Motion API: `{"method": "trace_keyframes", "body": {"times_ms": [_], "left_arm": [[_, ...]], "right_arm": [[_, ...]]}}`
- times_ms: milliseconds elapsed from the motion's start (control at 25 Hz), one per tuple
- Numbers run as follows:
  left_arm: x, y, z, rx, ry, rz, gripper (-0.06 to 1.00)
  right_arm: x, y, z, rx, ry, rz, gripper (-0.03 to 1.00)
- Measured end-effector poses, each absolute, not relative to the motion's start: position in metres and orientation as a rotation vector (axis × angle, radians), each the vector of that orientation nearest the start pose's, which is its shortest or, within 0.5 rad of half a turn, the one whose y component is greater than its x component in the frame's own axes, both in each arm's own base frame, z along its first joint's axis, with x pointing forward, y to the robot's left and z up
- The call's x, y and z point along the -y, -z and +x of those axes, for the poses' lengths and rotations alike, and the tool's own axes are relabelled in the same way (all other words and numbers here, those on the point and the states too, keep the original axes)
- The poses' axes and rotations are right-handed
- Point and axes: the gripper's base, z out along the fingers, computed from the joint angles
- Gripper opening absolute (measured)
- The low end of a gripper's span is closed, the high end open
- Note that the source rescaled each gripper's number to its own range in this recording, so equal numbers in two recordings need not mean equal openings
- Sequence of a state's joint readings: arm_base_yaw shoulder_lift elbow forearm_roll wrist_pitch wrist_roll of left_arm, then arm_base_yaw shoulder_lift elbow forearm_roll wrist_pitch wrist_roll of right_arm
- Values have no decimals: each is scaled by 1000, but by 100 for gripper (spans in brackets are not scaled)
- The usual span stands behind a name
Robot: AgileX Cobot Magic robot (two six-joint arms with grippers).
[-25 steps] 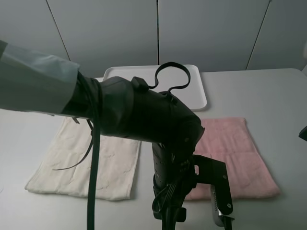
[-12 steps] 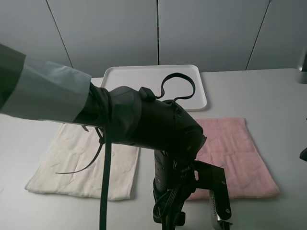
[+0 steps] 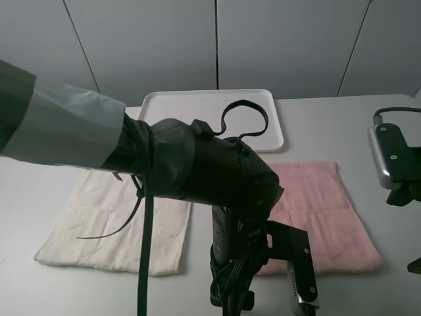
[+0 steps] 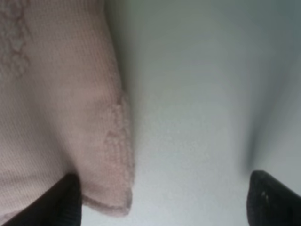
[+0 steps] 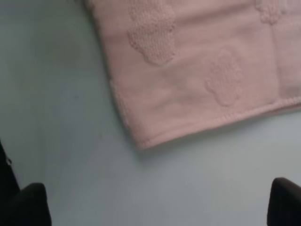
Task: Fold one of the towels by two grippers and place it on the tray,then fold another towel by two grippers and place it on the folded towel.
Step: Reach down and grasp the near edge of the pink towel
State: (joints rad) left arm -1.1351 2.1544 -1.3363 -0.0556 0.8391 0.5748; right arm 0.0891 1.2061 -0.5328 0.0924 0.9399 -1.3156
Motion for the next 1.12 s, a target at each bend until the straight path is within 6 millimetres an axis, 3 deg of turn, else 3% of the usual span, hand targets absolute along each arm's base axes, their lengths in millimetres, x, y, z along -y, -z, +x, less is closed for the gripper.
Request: {"method": "trace_keyframes", "body": {"times_ms": [400,1120], "left_arm": [[354,-95,161,2098,-63,-2323,92],[354,-95,162,2087,-40,-2339,92]], "right_arm": [[-32,-163,146,-2250,-25,-2033,100],[-35,-111,159,-2363,-200,-2158,100]]}}
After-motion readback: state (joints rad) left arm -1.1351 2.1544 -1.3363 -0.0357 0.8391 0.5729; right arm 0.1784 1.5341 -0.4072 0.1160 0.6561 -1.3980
